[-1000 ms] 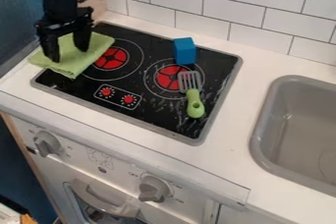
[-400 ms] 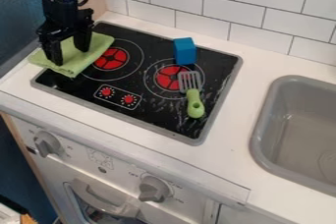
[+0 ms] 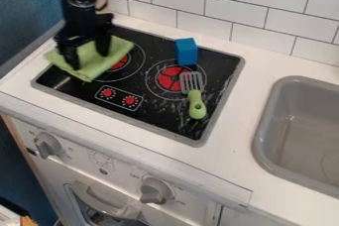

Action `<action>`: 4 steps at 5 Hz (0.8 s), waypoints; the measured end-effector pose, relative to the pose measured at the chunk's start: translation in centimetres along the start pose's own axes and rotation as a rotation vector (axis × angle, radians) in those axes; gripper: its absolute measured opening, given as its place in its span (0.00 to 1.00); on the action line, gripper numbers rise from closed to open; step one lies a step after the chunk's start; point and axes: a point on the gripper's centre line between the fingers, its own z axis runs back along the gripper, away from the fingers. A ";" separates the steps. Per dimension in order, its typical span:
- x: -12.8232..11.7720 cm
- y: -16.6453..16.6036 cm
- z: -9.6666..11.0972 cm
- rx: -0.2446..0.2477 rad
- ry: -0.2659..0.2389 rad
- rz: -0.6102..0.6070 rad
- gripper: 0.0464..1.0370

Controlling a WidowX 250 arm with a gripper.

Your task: Moves green piece of clothing to the right side the burner

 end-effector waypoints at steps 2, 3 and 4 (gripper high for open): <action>-4.8 -3.1 0.4 -0.075 0.026 -0.202 0.96; -8.3 -3.6 1.0 -0.092 0.052 -0.309 0.96; -12.7 -3.0 1.6 -0.099 0.106 -0.429 0.96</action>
